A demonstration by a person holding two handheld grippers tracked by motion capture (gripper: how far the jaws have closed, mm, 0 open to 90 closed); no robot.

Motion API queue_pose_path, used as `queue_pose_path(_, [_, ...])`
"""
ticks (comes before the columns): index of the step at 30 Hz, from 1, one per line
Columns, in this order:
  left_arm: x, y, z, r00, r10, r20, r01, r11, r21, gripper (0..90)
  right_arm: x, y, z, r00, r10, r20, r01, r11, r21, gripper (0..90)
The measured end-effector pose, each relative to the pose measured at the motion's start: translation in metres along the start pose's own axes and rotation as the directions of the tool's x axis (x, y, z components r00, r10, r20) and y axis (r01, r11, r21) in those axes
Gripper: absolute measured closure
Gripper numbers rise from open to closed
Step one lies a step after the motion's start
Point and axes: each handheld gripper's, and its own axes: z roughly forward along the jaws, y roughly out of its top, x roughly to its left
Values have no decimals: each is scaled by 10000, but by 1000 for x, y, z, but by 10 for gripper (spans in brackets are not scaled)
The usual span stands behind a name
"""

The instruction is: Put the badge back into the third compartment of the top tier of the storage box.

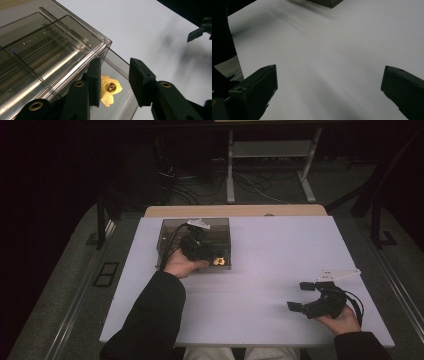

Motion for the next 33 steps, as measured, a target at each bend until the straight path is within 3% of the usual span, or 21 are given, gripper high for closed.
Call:
queue_pose_path(8, [-1, -2, -13, 9998, 67, 208, -61, 9996, -293, 387, 0, 0, 0, 10000, -1, -1, 1, 10000, -13, 1])
queue_pose_path(16, [-6, -5, -28, 9997, 212, 144, -204, 9983, -546, 279, 1, 0, -1, 10000, -5, -3, 5, 10000, -51, 1])
queue_pose_path(19, [-7, -7, -34, 9987, 290, 430, -262, 9976, -644, 217, 1, 0, -1, 10000, -7, -7, 7, 10000, -54, 1])
queue_pose_path(29, [-17, -19, -57, 9996, 246, 101, -235, 9951, -959, 22, 1, 0, -1, 10000, -51, 0, 51, 10000, -72, 1])
queue_pose_path(33, [-21, -27, -63, 9997, 227, -102, -236, 9940, -1066, 0, 1, 0, -1, 10000, -31, 6, 31, 10000, -67, 1])
